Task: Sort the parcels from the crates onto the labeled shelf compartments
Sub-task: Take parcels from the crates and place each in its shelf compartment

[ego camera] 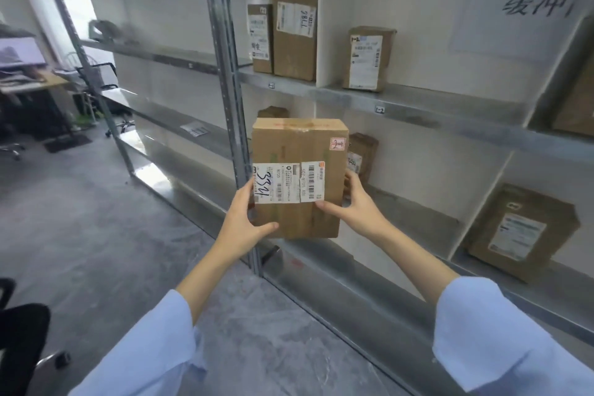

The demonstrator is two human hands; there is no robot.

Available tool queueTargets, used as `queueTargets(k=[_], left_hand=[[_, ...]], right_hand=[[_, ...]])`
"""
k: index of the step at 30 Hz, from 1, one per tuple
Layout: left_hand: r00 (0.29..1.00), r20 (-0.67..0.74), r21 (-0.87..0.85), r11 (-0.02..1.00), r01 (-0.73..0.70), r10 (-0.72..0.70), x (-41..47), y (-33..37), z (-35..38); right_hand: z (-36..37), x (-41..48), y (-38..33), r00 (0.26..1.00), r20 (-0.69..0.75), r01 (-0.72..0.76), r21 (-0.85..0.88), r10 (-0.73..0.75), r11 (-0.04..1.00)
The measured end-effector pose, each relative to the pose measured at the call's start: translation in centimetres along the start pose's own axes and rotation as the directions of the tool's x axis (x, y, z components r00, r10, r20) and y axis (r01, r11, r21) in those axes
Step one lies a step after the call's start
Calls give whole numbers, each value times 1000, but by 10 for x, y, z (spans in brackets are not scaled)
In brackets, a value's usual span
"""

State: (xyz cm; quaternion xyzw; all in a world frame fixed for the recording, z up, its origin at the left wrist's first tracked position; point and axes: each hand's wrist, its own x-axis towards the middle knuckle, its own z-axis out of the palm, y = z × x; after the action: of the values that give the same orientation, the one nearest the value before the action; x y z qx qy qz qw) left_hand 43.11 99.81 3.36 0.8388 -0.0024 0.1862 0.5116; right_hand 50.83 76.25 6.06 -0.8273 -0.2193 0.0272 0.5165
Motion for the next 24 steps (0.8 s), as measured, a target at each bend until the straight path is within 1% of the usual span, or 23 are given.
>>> queueTargets(k=[4, 6, 9, 13, 16, 19, 24], left_hand=[[999, -34, 39, 998, 42, -40, 51, -20, -21], [998, -56, 62, 997, 44, -40, 75, -31, -30], [996, -74, 49, 997, 62, -58, 103, -51, -41], [993, -90, 19, 997, 76, -74, 133, -74, -52], [996, -63, 24, 998, 64, -63, 158, -94, -59], [998, -6, 37, 998, 55, -55, 189, -119, -68], [992, 130, 141, 990, -19, 1, 257, -166, -93]], right_hand=[[14, 65, 0, 999, 53, 5, 9, -5, 1000], [21, 93, 1, 997, 71, 30, 13, -31, 999], [34, 129, 3, 996, 64, 54, 30, -56, 998], [54, 166, 9, 996, 43, 77, -1, -77, 997], [67, 193, 17, 999, 11, 51, -10, -51, 999], [82, 221, 29, 999, -14, 31, -17, -32, 999], [114, 272, 42, 996, -91, -13, -14, 12, 1000]])
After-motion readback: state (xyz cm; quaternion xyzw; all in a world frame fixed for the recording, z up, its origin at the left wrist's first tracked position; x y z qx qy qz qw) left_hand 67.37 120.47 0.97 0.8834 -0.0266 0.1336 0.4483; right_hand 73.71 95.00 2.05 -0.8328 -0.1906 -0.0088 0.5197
